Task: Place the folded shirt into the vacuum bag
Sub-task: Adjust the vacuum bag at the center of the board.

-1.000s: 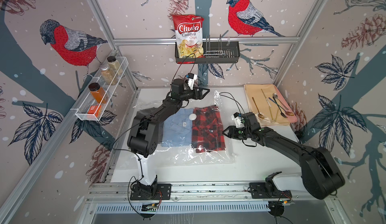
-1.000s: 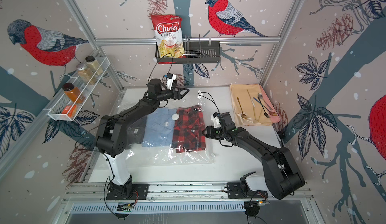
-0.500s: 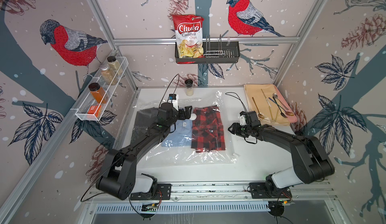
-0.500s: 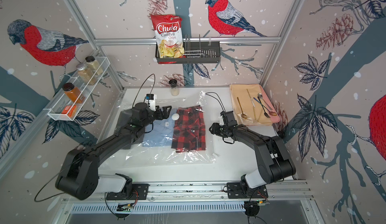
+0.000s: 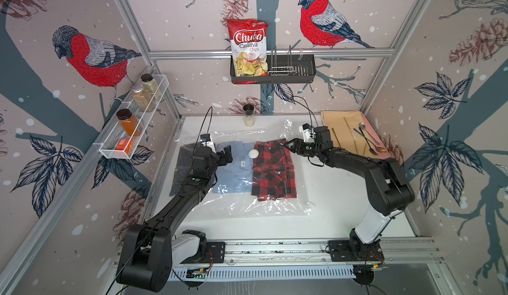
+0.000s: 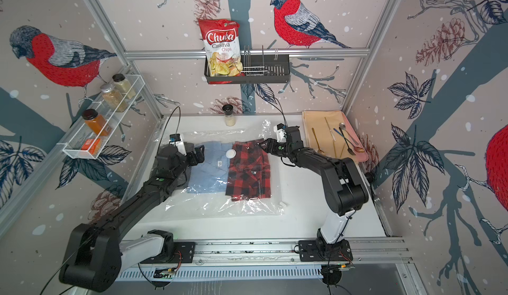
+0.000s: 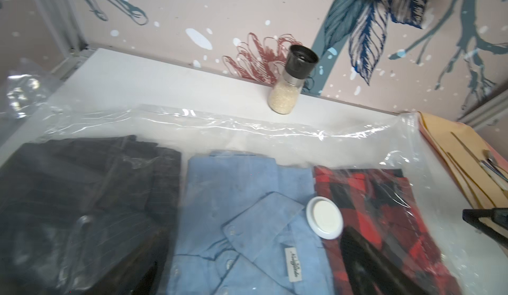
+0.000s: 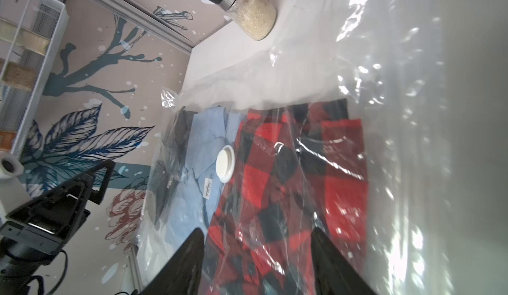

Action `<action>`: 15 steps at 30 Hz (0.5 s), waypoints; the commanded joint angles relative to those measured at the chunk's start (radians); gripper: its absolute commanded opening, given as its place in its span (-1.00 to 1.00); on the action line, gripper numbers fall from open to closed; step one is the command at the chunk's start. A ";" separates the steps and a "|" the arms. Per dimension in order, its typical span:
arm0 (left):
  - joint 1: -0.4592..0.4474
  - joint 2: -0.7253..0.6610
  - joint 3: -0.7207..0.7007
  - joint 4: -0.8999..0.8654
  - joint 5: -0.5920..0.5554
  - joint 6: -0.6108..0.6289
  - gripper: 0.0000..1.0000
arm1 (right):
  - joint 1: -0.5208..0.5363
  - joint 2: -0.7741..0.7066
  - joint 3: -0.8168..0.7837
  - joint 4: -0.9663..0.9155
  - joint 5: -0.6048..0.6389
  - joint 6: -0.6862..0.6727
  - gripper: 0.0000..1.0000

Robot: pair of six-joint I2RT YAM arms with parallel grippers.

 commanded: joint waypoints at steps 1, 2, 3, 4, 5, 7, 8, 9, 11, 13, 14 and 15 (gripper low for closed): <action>0.035 -0.021 -0.025 0.032 -0.041 0.003 0.94 | -0.026 0.142 0.082 0.142 -0.107 0.083 0.28; 0.045 -0.028 -0.030 0.034 -0.036 -0.001 0.94 | -0.040 0.186 0.113 0.115 -0.089 0.086 0.29; 0.055 -0.036 -0.037 0.038 -0.030 -0.003 0.94 | -0.058 0.232 0.142 0.078 -0.059 0.086 0.29; 0.063 -0.044 -0.045 0.041 -0.024 -0.003 0.94 | -0.073 0.267 0.168 0.030 -0.020 0.076 0.29; 0.070 -0.050 -0.050 0.042 -0.023 -0.003 0.94 | -0.087 0.289 0.184 -0.013 0.015 0.066 0.31; 0.082 -0.060 -0.062 0.045 -0.026 -0.003 0.94 | -0.114 0.309 0.190 -0.063 0.049 0.045 0.33; 0.088 -0.063 -0.067 0.050 -0.027 -0.003 0.94 | -0.123 0.300 0.183 -0.071 0.058 0.036 0.34; 0.095 -0.065 -0.073 0.056 -0.029 -0.007 0.94 | -0.130 0.280 0.170 -0.078 0.068 0.026 0.36; 0.112 -0.061 -0.077 0.057 -0.031 -0.016 0.94 | -0.141 0.229 0.150 -0.093 0.078 0.000 0.40; 0.135 -0.053 -0.078 0.062 -0.014 -0.027 0.94 | -0.151 0.149 0.119 -0.105 0.093 -0.033 0.47; 0.143 -0.052 -0.081 0.067 -0.003 -0.028 0.94 | -0.155 0.106 0.099 -0.103 0.103 -0.049 0.53; 0.152 -0.051 -0.082 0.068 0.003 -0.028 0.94 | -0.162 0.054 0.074 -0.107 0.123 -0.070 0.71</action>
